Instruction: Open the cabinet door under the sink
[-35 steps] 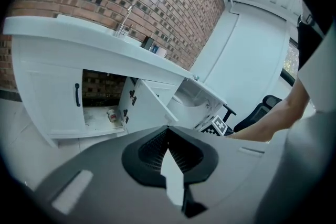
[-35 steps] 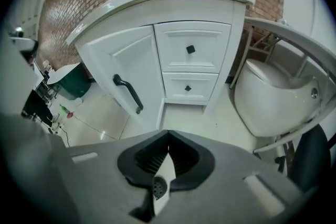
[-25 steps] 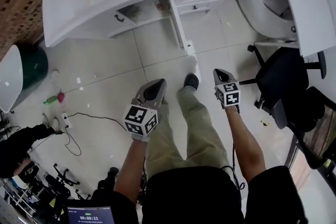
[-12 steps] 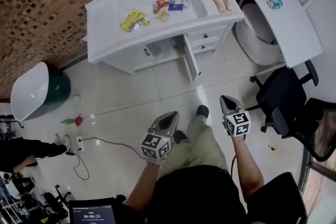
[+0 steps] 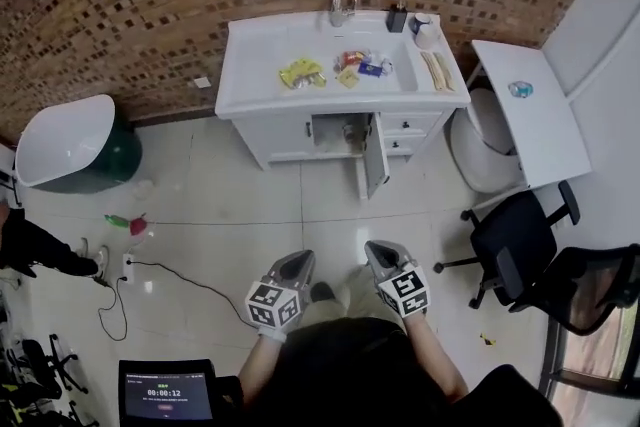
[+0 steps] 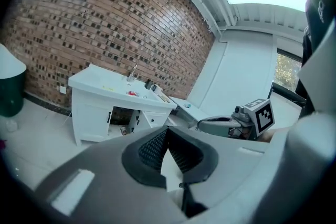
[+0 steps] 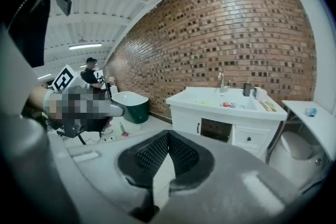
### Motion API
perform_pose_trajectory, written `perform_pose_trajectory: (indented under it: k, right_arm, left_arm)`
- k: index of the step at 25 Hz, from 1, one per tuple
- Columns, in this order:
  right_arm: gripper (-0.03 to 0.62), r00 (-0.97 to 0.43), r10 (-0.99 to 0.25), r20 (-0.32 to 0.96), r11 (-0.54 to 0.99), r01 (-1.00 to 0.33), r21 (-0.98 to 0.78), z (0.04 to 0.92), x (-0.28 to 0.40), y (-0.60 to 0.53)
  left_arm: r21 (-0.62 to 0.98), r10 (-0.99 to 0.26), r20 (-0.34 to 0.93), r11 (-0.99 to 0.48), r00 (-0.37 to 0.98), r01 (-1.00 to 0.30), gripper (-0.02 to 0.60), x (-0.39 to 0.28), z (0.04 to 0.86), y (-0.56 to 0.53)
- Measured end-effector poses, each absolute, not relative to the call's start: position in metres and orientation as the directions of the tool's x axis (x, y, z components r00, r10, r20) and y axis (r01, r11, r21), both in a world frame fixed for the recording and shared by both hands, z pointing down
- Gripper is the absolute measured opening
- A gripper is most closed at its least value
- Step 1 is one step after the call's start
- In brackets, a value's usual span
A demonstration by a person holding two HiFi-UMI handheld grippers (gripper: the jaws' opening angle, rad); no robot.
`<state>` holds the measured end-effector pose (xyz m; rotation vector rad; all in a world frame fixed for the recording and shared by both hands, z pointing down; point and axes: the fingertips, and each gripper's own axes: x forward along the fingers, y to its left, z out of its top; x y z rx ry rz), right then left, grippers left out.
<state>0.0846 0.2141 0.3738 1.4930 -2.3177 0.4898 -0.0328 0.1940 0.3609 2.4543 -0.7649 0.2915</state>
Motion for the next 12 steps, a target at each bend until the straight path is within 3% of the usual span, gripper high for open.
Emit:
perform_pose_trajectory:
  k: [12]
  right_arm:
    - [-0.008,-0.466,-0.767,0.441,0.502,-0.864,-0.040,0.335,0.039,0.227]
  left_arm:
    - [0.446,-0.476,0.293,-0.699,0.829,-0.559,0.015,-0.023,0.343,0.207]
